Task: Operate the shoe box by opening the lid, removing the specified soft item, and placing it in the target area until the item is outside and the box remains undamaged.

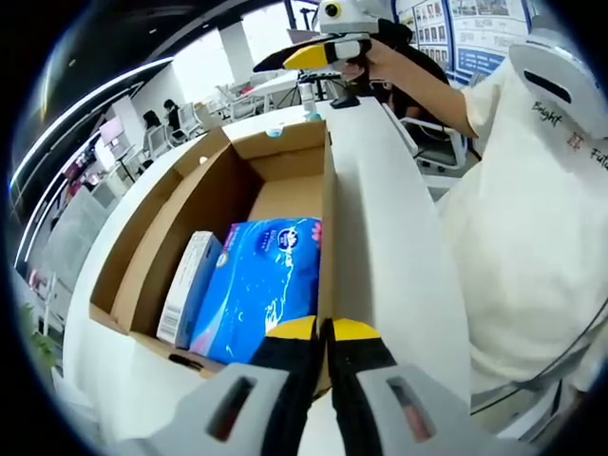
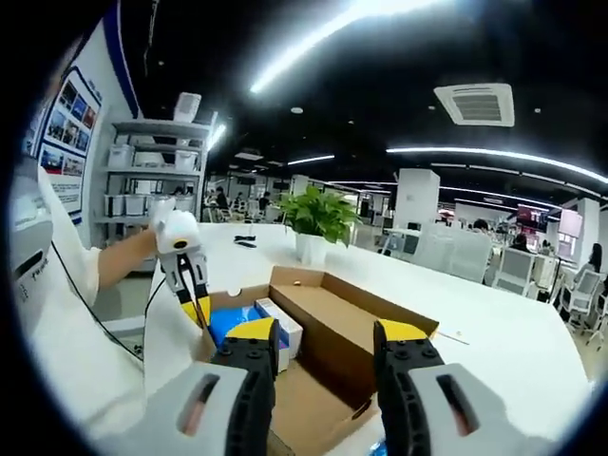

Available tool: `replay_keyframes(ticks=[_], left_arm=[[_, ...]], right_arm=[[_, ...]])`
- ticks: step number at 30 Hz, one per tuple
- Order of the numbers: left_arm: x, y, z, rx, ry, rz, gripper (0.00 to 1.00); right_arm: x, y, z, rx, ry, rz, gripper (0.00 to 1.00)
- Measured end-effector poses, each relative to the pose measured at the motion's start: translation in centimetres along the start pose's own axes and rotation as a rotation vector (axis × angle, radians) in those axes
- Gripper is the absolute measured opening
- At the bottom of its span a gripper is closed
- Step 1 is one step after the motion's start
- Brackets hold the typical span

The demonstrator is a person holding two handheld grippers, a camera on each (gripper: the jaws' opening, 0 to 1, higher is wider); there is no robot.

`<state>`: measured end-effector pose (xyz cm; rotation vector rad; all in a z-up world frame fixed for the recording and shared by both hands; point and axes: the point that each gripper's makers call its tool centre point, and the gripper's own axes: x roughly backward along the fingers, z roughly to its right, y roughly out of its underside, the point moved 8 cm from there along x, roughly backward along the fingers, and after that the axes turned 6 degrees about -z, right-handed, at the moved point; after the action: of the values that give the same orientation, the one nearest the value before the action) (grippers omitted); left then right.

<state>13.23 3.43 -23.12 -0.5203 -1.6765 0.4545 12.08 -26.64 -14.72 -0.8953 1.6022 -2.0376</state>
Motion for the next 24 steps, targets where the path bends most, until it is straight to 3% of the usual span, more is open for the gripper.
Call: replay_keyframes(ticks=[12, 16, 21, 24], left_arm=[[0.0, -0.1, 0.0, 0.008, 0.011, -0.004, 0.03], [0.0, -0.1, -0.1, 0.009, 0.025, -0.012, 0.02], [-0.1, -0.2, -0.1, 0.010, 0.033, -0.015, 0.02], [-0.1, -0.1, -0.1, 0.012, 0.026, -0.012, 0.02]], right_arm=[[-2.3, -0.3, -0.4, 0.051, -0.080, -0.049, 0.38], [-3.4, -0.1, -0.7, 0.077, -0.134, -0.086, 0.38], [-5.1, 0.6, -1.4, 0.074, -0.254, -0.140, 0.38], [-6.2, 0.9, -1.8, 0.029, -0.317, -0.138, 0.38]])
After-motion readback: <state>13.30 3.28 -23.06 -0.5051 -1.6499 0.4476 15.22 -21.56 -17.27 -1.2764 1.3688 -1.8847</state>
